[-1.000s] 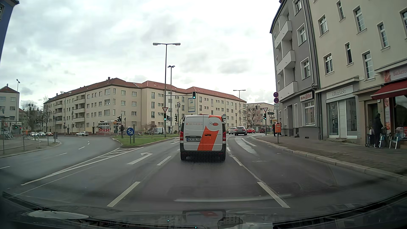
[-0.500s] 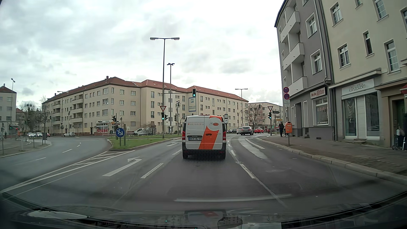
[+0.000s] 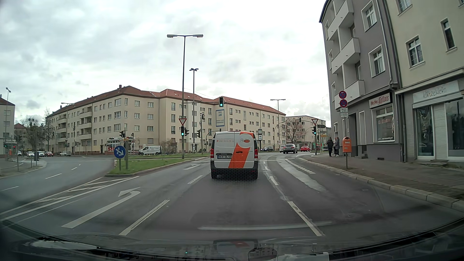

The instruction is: Follow the waypoints while adhering to traffic rules and regulations

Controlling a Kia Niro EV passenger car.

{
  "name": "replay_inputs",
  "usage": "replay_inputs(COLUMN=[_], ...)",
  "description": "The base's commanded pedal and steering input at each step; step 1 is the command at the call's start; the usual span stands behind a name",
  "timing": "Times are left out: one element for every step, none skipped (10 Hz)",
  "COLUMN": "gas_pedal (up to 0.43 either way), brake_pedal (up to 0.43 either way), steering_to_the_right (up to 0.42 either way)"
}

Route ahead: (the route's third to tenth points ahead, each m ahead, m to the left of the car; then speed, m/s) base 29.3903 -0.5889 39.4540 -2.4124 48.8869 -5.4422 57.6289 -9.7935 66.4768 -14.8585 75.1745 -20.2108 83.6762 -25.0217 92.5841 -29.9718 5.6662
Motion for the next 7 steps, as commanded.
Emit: replay_inputs(gas_pedal=[0.138, 0.138, 0.138, 0.138, 0.138, 0.138, 0.138], brake_pedal=[0.012, 0.012, 0.012, 0.012, 0.012, 0.012, 0.012], steering_to_the_right=[-0.008, -0.008, -0.007, -0.006, -0.005, -0.003, -0.001])
